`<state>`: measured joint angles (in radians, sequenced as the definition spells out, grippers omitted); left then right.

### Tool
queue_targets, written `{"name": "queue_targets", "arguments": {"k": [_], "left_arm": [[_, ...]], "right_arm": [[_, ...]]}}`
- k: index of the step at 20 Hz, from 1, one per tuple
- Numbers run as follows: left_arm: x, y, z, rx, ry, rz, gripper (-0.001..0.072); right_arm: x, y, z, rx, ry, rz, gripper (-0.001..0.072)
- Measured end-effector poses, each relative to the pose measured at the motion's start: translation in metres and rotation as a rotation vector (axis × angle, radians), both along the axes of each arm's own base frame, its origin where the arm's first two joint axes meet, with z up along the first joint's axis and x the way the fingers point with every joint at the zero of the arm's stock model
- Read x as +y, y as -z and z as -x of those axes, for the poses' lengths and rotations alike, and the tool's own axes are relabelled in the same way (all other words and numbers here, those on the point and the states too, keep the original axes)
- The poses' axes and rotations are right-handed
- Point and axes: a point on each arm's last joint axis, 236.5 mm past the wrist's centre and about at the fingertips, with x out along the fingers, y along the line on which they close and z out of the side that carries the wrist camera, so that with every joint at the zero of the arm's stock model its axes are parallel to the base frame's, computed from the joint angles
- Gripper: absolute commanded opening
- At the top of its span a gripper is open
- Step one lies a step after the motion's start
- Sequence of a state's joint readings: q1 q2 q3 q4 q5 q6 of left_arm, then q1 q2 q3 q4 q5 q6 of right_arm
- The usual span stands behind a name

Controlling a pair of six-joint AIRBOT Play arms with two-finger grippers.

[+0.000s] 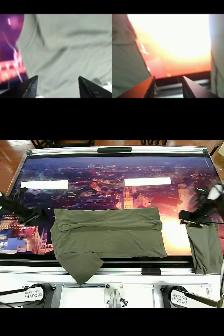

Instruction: Fold the shirts.

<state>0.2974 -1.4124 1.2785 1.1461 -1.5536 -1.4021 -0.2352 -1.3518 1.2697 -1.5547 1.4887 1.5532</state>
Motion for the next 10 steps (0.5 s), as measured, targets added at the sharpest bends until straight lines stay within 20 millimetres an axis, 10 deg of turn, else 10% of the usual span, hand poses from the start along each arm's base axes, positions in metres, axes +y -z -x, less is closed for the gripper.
{"name": "queue_targets", "arguments": {"k": [10], "left_arm": [[-0.051, 0.086, 0.159, 0.170, -0.037, 0.149, 0.0586]], "right_arm": [[-0.031, -0.007, 0.060, -0.005, 0.120, -0.038, 0.0464]]}}
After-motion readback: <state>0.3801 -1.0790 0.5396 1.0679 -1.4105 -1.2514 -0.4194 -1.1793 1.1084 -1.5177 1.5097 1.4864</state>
